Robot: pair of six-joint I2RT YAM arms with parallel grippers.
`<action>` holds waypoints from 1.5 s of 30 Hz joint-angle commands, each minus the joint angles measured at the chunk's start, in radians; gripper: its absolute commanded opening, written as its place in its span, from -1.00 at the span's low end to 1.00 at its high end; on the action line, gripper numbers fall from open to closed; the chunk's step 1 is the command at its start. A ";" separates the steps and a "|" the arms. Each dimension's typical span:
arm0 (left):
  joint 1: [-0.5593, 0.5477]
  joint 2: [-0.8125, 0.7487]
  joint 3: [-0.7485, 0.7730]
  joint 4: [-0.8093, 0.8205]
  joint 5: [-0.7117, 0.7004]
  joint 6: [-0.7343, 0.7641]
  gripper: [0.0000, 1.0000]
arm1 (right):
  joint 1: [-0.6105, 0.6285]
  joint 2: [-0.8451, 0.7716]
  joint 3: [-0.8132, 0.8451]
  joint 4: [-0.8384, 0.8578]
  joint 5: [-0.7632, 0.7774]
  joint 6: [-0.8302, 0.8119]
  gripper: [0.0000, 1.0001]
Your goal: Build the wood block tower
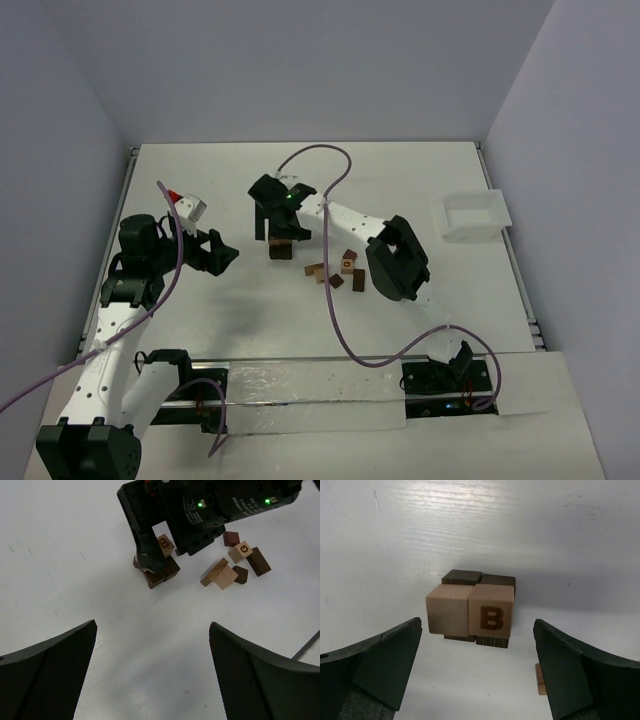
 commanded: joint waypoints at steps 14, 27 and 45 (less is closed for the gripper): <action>0.013 -0.035 0.008 0.051 0.003 -0.006 0.98 | 0.033 -0.540 -0.492 0.208 -0.230 -0.279 0.99; 0.014 -0.042 0.004 0.061 0.006 -0.007 0.98 | -0.227 -0.738 -0.805 0.214 -0.166 -0.578 0.64; 0.014 -0.048 0.000 0.047 0.018 0.004 0.99 | -0.246 -0.553 -0.831 0.245 -0.235 -0.713 0.13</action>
